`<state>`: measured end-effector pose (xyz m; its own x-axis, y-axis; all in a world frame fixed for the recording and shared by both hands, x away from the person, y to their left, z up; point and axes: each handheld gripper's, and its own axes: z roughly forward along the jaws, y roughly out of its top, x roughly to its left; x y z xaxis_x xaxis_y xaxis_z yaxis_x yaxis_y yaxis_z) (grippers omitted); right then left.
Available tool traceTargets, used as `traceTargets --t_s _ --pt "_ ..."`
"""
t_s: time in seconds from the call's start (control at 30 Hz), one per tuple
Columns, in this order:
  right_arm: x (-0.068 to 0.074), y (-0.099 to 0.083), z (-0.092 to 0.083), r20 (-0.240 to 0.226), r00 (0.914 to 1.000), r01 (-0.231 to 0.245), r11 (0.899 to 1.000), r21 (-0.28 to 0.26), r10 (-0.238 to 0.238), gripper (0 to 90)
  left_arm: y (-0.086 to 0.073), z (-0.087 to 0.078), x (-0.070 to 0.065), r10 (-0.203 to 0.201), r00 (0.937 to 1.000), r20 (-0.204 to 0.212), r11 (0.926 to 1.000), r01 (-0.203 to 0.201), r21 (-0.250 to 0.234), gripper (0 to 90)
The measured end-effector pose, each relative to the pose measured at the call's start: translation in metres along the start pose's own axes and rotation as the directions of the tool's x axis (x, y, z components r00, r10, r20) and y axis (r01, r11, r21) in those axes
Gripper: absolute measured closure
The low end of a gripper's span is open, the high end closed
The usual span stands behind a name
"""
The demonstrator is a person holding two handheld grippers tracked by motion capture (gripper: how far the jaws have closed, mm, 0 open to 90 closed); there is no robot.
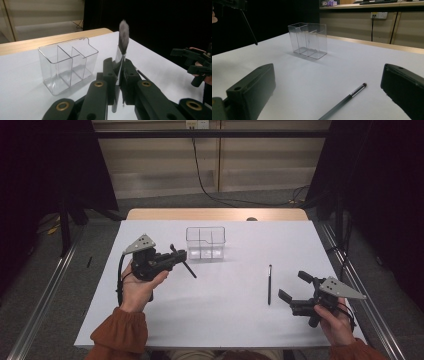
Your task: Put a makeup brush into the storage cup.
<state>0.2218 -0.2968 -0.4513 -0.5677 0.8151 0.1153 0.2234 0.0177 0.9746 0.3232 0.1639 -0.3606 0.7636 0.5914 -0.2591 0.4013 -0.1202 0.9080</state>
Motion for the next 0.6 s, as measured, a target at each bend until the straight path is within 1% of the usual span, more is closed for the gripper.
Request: traceTargets --t_s 0.17,0.27,0.4,0.53,0.6 --pt "0.000 0.000 0.001 0.000 1.0000 0.006 1.000 0.007 -0.006 0.0 0.011 -0.001 0.005 0.006 0.9998 -0.017 1.0000 -0.006 -0.007 84.0" --pt "0.001 0.000 0.001 0.003 1.0000 0.005 1.000 0.008 -0.005 0.0 0.017 -0.001 0.006 0.020 0.9993 -0.031 0.9998 -0.020 -0.008 84.0" --pt "0.001 0.000 0.000 0.005 1.0000 0.004 1.000 0.007 -0.004 0.0 0.023 0.001 0.008 0.027 0.9990 -0.035 0.9996 -0.028 -0.008 84.0" --pt "0.001 0.000 0.000 0.005 0.9999 0.010 1.000 0.007 -0.010 0.0 0.030 0.004 0.011 0.030 0.9987 -0.040 0.9995 -0.030 0.006 84.0" --pt "0.001 0.000 0.000 0.004 1.0000 0.005 1.000 0.006 -0.005 0.0 0.033 0.005 0.013 0.029 0.9986 -0.043 0.9995 -0.029 0.010 84.0"
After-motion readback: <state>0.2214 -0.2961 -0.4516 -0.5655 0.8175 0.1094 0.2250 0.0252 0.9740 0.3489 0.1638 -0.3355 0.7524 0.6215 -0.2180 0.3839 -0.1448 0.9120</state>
